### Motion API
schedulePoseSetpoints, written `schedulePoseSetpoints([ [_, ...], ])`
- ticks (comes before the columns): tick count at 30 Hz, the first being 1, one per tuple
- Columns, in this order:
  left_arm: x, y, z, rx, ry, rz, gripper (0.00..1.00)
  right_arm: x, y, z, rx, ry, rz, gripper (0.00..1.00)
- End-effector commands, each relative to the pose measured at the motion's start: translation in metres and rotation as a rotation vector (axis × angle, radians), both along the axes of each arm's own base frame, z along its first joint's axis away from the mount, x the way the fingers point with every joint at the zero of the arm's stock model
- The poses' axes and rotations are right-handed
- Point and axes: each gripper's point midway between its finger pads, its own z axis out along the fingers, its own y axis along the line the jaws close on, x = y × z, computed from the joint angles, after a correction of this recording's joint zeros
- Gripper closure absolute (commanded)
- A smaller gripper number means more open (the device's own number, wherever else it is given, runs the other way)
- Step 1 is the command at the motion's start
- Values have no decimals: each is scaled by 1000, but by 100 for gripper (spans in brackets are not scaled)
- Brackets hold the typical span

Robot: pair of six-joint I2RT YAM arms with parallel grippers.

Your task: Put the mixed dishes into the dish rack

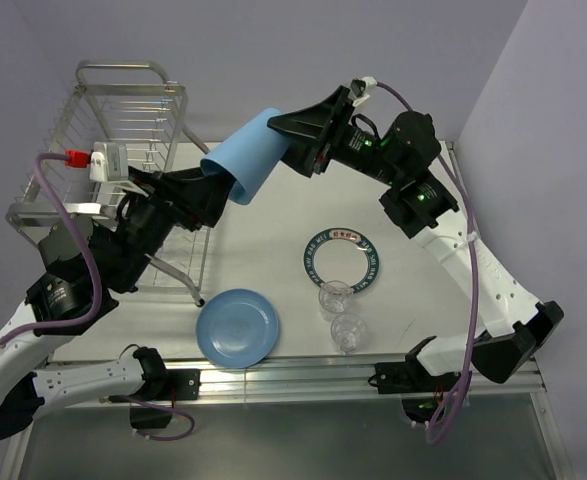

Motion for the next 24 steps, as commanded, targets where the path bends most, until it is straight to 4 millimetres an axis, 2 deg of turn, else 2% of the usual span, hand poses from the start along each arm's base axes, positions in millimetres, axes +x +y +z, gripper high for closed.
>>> schedulePoseSetpoints([
  [1,-3,14,-3,2,50,22,21,3,-1,15,-38,-136,-56,100],
  [2,-4,19,-6,1,67,37,7,7,-3,13,-56,-148,-69,100],
  [3,-4,24,-14,16,91,52,1,13,-3,10,-85,-184,-92,100],
  [7,-15,53,-22,-12,129,83,1,44,-7,-15,-221,-241,-183,100],
  [10,-26,63,-23,-4,150,61,1,68,-8,-42,-337,-299,-232,100],
  [14,-35,68,-22,-1,194,34,3,106,0,-93,-543,-360,-316,100],
  [15,-36,69,-20,-8,198,27,4,109,3,-100,-583,-382,-328,100],
  [16,-39,72,-15,-34,201,22,5,106,16,-108,-621,-414,-316,100],
  [18,-43,78,-9,-73,195,19,5,114,28,-130,-723,-491,-341,100],
  [19,-45,80,-4,-95,188,11,5,107,42,-136,-742,-525,-323,100],
  [21,-48,82,7,-130,165,-2,5,116,55,-154,-795,-593,-346,100],
  [22,-50,82,13,-143,157,-18,5,118,61,-160,-814,-614,-348,100],
  [23,-52,80,16,-141,152,-28,5,119,75,-170,-840,-658,-336,100],
  [24,-51,76,17,-130,152,-40,5,123,80,-175,-861,-671,-356,100],
])
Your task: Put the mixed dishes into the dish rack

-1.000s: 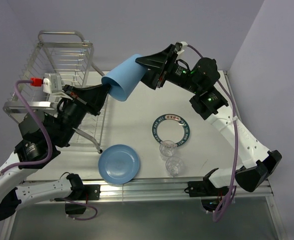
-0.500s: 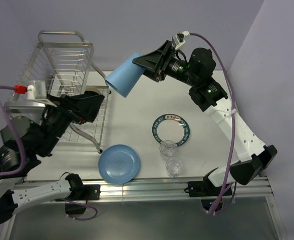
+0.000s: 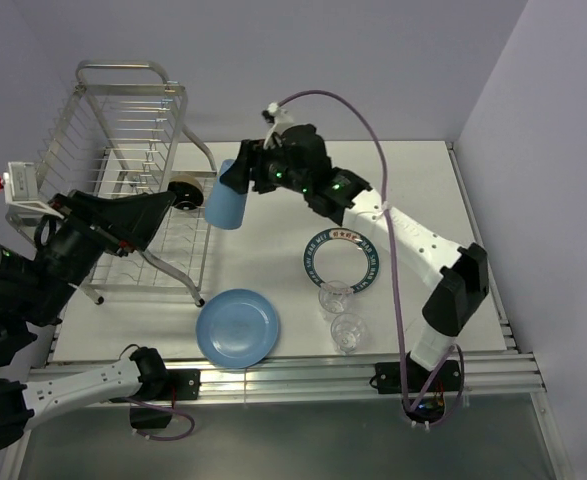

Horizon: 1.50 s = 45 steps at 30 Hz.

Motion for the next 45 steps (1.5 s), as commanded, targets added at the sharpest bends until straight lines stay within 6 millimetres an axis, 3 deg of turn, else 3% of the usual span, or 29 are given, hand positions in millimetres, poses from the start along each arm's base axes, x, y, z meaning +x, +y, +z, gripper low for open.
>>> schedulePoseSetpoints([
  [1,-13,1,28,-55,-37,-61,5,20,16,13,-82,-251,-45,100],
  [4,-18,-9,31,-31,-33,-119,5,35,37,6,-79,-306,-52,100],
  [6,-19,-9,26,-30,-16,-123,5,44,49,-8,-89,-301,-52,100],
  [10,-25,1,22,-74,-16,-120,5,61,73,-22,-60,-343,-62,100],
  [15,-32,20,21,-94,-34,-103,5,67,97,-27,-60,-420,-52,100],
  [16,-33,22,21,-89,-37,-100,4,71,105,-43,-97,-420,-39,100],
  [21,-32,28,14,-62,-38,-77,2,70,123,-29,-91,-489,-27,100],
  [26,-34,31,9,-88,-39,-79,2,72,146,-41,-108,-499,12,100],
  [37,-34,39,9,-87,-53,-56,1,75,164,-83,-200,-533,66,100],
  [45,-35,41,1,-109,-40,-55,2,66,175,-99,-229,-532,95,100],
])
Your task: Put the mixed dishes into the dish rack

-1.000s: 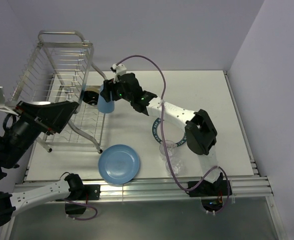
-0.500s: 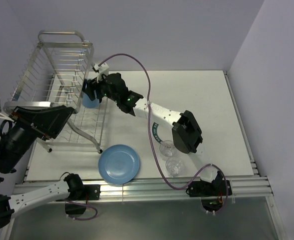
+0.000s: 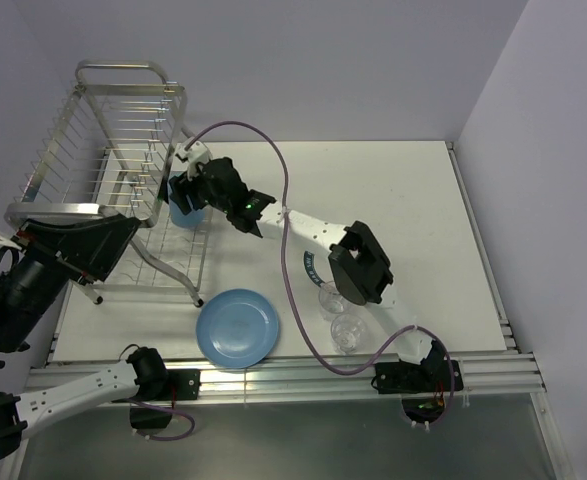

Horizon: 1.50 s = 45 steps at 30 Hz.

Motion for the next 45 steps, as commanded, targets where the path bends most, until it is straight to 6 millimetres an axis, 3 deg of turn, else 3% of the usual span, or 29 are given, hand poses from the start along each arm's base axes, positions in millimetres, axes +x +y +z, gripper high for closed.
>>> schedulePoseSetpoints([
  [1,0,4,4,-29,-11,10,2,-6,15,27,48,-67,19,100],
  [8,0,-1,7,-11,-12,-6,2,-4,12,4,7,-47,-17,100],
  [14,0,-4,5,-4,-9,-13,1,-4,14,-3,-8,-39,-24,84],
  [18,-1,-3,7,-5,-11,-12,1,-6,15,-6,-12,-36,-19,61],
  [20,-1,-2,8,-6,-12,-12,1,-5,15,-6,-10,-36,-22,55],
  [23,-1,-3,7,-4,-11,-12,1,-7,14,-5,-10,-38,-28,34],
  [24,-1,-3,8,-6,-11,-12,1,-8,13,-2,-7,-42,-30,26],
  [29,0,-5,12,-5,-7,-13,1,-15,4,15,34,-41,-47,11],
  [30,0,-4,12,-1,-4,-13,1,-19,1,20,54,-31,-51,3],
  [40,6,-26,2,45,63,-51,1,-37,-17,47,155,27,-56,0],
  [44,12,-43,-10,84,145,-66,2,-45,-40,72,214,52,-88,0],
  [45,14,-48,-14,102,166,-70,3,-50,-54,78,215,73,-113,0],
])
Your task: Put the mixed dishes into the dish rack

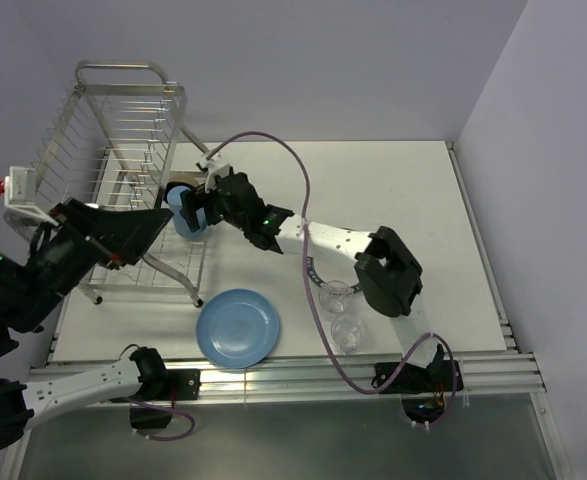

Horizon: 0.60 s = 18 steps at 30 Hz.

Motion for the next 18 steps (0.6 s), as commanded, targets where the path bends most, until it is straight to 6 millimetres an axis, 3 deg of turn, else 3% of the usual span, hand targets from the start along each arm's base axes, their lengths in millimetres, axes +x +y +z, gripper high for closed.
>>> schedulePoseSetpoints([
  [1,9,-31,-14,64,103,-40,3,-7,-33,91,164,-37,-91,0],
  [2,9,-40,-25,102,137,-66,5,-5,-57,103,170,-31,-184,0],
  [4,17,-66,-45,170,205,-96,7,-1,-99,87,72,44,-325,0],
  [5,18,-76,-58,207,242,-113,8,-2,-125,99,111,101,-412,0],
  [6,17,-87,-67,228,269,-151,10,-5,-164,72,-9,186,-528,0],
  [7,21,-103,-89,273,321,-166,10,3,-203,63,-44,246,-631,0],
  [8,23,-112,-96,278,337,-182,12,-3,-231,66,-14,316,-708,0],
  [9,20,-125,-106,290,354,-230,13,-19,-269,45,-115,405,-780,0],
  [10,21,-134,-126,327,376,-253,14,-18,-305,39,-131,451,-856,0],
  [11,21,-140,-134,338,381,-272,15,-33,-329,39,-143,474,-881,0],
  [12,23,-148,-138,338,374,-287,16,-47,-349,35,-183,496,-903,0],
  [14,25,-158,-169,411,407,-312,17,-72,-393,35,-194,499,-955,0],
  [18,32,-189,-216,544,459,-382,17,-114,-426,46,-85,485,-950,0],
])
